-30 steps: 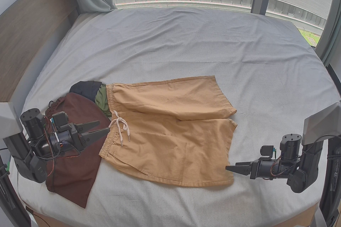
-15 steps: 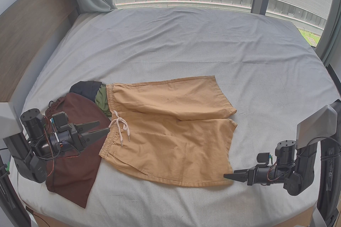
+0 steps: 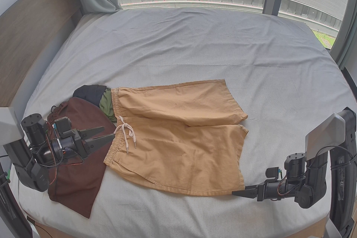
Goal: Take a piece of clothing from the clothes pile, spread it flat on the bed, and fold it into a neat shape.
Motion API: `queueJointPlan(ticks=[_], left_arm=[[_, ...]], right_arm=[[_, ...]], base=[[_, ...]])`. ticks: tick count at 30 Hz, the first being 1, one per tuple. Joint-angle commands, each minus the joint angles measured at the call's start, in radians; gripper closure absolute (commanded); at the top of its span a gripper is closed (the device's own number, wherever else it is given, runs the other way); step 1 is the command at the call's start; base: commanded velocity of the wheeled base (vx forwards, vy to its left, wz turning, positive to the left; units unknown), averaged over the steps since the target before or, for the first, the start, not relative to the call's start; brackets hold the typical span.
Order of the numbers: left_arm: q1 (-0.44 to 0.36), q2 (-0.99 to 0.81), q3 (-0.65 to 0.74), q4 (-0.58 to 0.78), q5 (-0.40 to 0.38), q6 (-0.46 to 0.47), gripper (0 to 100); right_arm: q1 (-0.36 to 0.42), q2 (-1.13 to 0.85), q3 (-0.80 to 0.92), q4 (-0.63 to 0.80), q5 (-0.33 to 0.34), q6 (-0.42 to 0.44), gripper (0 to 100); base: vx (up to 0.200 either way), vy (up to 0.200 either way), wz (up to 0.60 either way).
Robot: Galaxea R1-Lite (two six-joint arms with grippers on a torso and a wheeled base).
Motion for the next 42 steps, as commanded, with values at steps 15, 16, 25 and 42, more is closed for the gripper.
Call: queueJointPlan(ticks=[15, 16, 25, 42], left_arm=[[0.002, 0.001, -0.002, 0.000, 0.000, -0.001, 0], [0.002, 0.001, -0.002, 0.000, 0.000, -0.001, 0], [0.000, 0.001, -0.002, 0.000, 0.000, -0.001, 0], [0.003, 0.035, -0.003, -0.002, 0.000, 0.002, 0]], right_arm=[[0.001, -0.055, -0.002, -0.002, 0.043, 0.025, 0], [0.000, -0.060, -0.002, -0.002, 0.043, 0.027, 0], [-0.011, -0.075, -0.002, -0.002, 0.045, 0.027, 0], [-0.026, -0.075, -0.009, -0.002, 0.043, 0.024, 100]], base=[[0.000, 0.000, 0.00], [0.000, 0.000, 0.00], [0.000, 0.000, 0.00], [0.000, 0.000, 0.00]])
